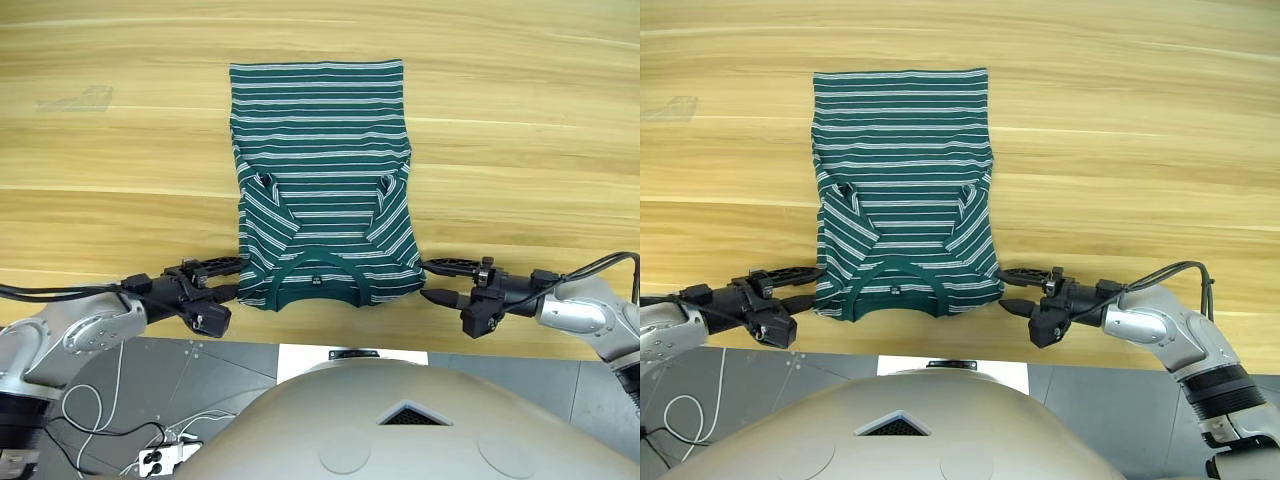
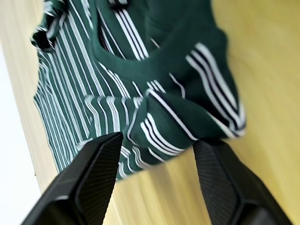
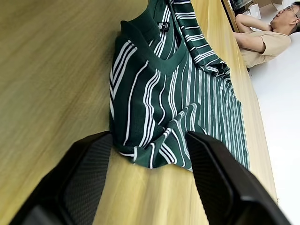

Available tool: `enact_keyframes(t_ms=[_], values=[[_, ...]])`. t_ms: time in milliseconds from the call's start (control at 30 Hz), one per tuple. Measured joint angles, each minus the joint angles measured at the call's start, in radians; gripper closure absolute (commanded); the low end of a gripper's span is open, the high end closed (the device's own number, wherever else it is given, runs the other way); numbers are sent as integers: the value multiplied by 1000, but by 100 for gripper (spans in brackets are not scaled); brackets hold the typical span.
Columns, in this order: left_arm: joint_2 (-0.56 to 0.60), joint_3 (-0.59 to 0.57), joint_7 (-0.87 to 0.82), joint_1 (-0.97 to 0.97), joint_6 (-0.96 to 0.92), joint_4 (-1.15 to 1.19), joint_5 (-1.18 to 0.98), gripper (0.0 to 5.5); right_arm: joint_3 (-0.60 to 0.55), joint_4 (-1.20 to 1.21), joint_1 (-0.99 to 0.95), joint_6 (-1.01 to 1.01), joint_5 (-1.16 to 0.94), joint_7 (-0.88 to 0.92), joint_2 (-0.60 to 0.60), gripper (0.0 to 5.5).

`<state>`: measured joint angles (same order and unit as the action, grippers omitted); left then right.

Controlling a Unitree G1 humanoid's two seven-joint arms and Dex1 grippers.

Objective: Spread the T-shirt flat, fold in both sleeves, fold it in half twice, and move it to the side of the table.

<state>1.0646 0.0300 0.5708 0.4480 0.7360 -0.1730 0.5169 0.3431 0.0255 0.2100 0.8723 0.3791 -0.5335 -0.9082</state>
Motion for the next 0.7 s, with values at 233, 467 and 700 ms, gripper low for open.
enact_keyframes(t_ms=[233,467,700], values=[[-42,86,-6,-91,14,51,-9,274,14,-26,-24,19,0,-1,14,263],[-47,121,-14,-136,47,89,-14,274,25,-88,-57,38,11,0,42,263],[-46,134,-14,-143,52,92,-22,274,26,-177,-123,62,20,18,79,263]])
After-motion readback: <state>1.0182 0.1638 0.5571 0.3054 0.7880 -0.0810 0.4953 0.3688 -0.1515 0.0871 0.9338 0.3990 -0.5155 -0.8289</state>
